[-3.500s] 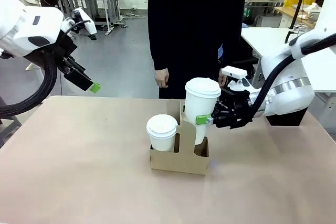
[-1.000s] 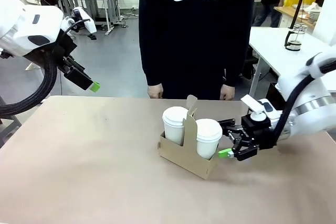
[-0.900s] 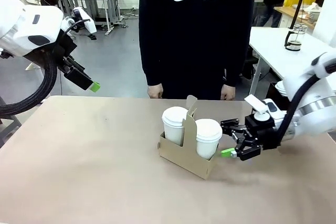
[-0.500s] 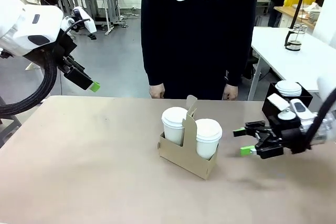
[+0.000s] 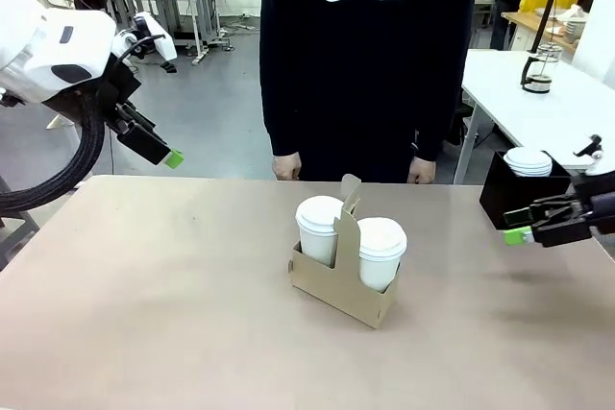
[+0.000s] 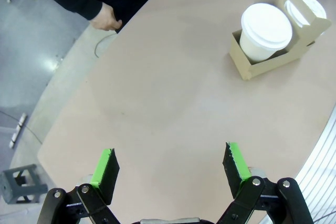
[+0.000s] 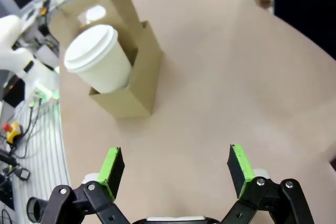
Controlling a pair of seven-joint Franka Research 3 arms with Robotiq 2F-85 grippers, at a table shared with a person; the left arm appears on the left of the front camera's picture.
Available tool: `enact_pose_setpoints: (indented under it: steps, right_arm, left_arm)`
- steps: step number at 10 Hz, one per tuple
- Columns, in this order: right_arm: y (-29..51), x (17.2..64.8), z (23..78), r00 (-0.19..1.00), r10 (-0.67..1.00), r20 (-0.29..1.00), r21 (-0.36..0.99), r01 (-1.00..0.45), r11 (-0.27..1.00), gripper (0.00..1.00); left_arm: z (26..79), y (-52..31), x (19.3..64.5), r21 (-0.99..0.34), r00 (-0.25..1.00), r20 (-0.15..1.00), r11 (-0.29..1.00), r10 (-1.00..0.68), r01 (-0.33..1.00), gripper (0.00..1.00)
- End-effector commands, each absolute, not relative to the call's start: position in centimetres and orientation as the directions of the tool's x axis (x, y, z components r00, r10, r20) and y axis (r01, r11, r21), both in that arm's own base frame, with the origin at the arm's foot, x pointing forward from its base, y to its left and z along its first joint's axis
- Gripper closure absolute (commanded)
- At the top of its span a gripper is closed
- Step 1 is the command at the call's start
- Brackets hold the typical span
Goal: Pour a drink into a cup and package it in a carrier.
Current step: Insert the held 600 ml Paper Cup into the Cup Carrier.
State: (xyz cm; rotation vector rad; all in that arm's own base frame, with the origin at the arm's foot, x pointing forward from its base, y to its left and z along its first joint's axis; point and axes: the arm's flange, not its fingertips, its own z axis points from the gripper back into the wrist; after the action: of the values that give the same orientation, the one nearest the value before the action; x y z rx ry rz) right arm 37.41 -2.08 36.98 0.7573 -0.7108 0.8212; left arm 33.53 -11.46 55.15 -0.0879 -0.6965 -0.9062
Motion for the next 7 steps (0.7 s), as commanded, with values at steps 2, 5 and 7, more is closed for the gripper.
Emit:
enact_pose_setpoints:
  steps: [2, 5, 7]
  right_arm:
    - [0.0, 28.1, 36.4, 0.558, 0.411, 0.721, 0.303, -0.787, 0.537, 0.0]
    - [-2.5, 37.1, 37.9, 0.515, 0.384, 0.767, 0.308, -0.819, 0.484, 0.0]
    - [-2.5, 37.1, 37.9, 0.515, 0.384, 0.767, 0.308, -0.819, 0.484, 0.0]
  left_arm:
    - [55.2, -11.5, 33.5, 0.215, 0.428, 0.587, 0.642, -0.687, 0.736, 0.0]
    - [55.2, -11.5, 33.5, 0.215, 0.428, 0.587, 0.642, -0.687, 0.736, 0.0]
    - [55.2, -11.5, 33.5, 0.215, 0.428, 0.587, 0.642, -0.687, 0.736, 0.0]
